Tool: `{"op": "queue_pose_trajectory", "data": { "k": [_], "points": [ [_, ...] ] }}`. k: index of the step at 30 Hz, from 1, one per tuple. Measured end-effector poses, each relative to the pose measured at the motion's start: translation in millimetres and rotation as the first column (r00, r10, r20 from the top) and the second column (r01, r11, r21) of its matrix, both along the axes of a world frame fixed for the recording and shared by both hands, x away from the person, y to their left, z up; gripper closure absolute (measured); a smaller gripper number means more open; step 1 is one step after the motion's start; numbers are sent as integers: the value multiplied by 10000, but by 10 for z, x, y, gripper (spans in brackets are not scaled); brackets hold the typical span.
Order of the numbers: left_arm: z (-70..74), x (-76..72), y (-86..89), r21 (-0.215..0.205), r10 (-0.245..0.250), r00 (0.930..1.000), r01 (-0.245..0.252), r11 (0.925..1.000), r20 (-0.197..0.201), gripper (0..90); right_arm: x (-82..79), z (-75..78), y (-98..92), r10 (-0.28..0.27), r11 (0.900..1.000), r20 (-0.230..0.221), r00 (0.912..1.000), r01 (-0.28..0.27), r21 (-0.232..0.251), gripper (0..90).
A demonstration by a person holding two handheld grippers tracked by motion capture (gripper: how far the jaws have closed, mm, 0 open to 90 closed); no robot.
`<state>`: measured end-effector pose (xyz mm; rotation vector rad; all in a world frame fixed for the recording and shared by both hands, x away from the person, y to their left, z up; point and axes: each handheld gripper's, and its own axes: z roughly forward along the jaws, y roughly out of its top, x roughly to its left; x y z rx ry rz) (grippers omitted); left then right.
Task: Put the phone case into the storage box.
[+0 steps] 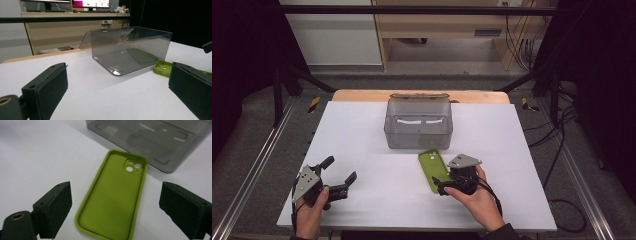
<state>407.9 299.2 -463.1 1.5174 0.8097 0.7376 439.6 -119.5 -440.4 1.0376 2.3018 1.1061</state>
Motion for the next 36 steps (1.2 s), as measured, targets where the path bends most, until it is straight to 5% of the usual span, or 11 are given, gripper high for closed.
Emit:
{"op": "queue_pose_trajectory", "data": {
  "k": [4, 10, 15, 21, 26, 31, 36],
  "points": [
    [-2, 1, -1, 26, -28, 10000, 28, 10000, -25, 21, 57, 22, 118, 545, 9978, -432, 9976, -560, -342, 174],
    [-6, 0, 2, 54, -2, 10000, 2, 10000, -57, 21, 123, 40, 176, 672, 9966, -686, 9954, -703, -438, 231],
    [-5, 5, -1, 198, -17, 10000, 18, 9998, -54, 21, 147, 84, 262, 724, 9945, -1013, 9922, -796, -684, 348],
    [-2, 5, -8, 181, -1, 10000, 2, 9998, -65, 21, 171, 90, 321, 1096, 9863, -1418, 9838, -1253, -1071, 618],
    [-6, 6, -12, 269, -18, 10000, 21, 9996, -92, 21, 173, 69, 289, 1179, 9874, -1580, 9804, -1327, -867, 749],
    [-6, -1, 1, 222, 28, 10000, -26, 9998, -92, 21, 188, 16, 285, 1130, 9881, -1904, 9752, -1305, -818, 870],
    [-5, 0, 6, 224, 11, 10000, -9, 9997, -78, 21, 165, -23, 295, 1135, 9847, -2134, 9704, -1385, -1060, 900]
  ]
}}
